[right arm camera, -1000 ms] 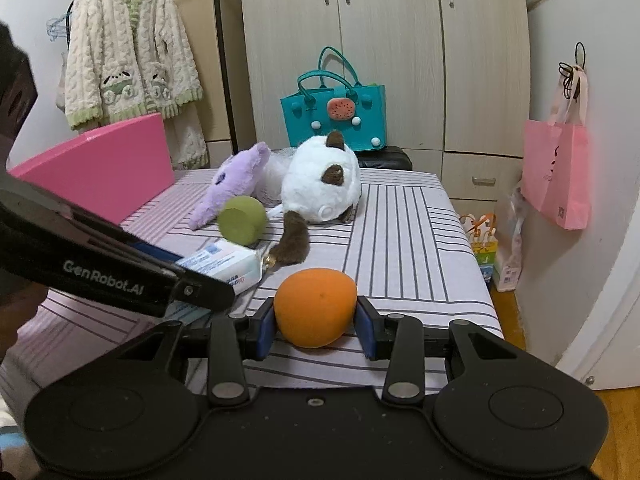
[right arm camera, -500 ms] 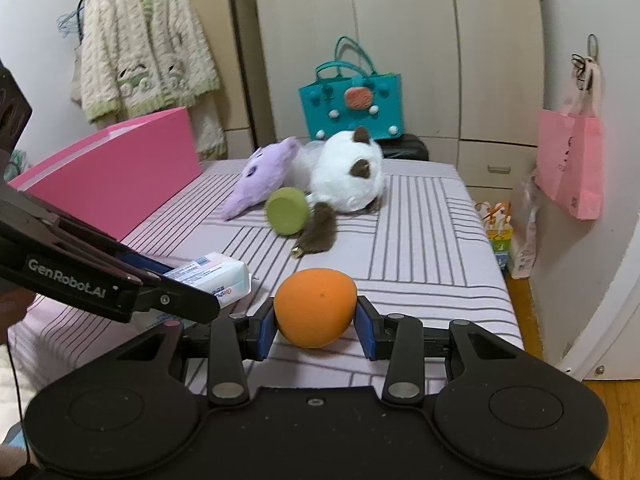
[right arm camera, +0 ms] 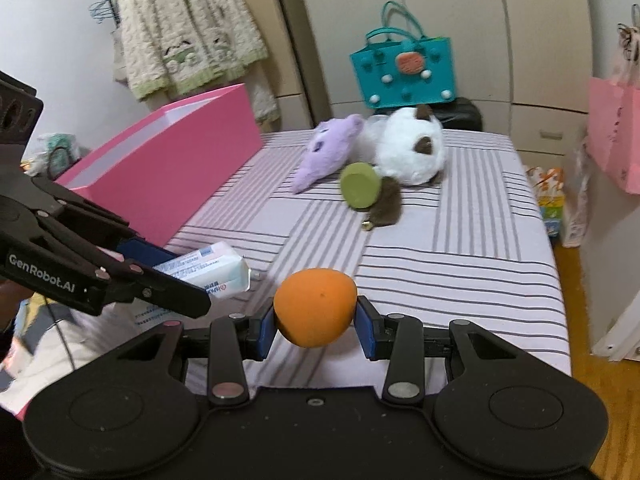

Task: Organize soft objects
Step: 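Lift the white pack and orange ball and carry both toward the pink shoebox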

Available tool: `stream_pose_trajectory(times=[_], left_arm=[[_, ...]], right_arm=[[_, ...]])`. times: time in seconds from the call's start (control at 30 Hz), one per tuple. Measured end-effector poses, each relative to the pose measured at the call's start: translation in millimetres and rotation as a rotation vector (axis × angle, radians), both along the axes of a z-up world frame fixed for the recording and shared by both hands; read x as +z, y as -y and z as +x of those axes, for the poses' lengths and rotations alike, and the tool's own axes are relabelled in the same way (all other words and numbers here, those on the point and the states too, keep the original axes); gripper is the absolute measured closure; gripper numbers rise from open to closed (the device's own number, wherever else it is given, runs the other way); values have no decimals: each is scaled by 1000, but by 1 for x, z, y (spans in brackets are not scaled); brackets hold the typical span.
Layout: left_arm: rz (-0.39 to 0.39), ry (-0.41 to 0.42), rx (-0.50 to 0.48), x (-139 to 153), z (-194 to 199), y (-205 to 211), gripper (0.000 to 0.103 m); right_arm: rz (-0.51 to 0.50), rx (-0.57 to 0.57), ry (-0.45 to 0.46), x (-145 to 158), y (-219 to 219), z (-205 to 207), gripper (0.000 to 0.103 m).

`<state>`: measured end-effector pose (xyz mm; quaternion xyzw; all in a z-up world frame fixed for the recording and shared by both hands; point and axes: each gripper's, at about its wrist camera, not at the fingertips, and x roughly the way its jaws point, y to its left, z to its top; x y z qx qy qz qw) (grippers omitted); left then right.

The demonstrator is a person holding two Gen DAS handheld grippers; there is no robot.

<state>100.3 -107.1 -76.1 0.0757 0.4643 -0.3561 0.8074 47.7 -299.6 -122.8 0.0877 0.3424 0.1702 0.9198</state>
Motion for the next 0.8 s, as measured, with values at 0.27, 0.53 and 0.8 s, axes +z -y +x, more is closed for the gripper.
stream_pose_trajectory(times=[0.27,0.53,0.8], left_arm=[[-2,-19,3,23,-14,-27,65],[5,-2,22,35,-21,-48,65],[12,-26,35,55,-27,-84,65]], right_arm=[[53,132,-68,19,-12,-5,57],[86,241,-112,39,-32,-3,57],[80,331,-145,59,-56,6,57]])
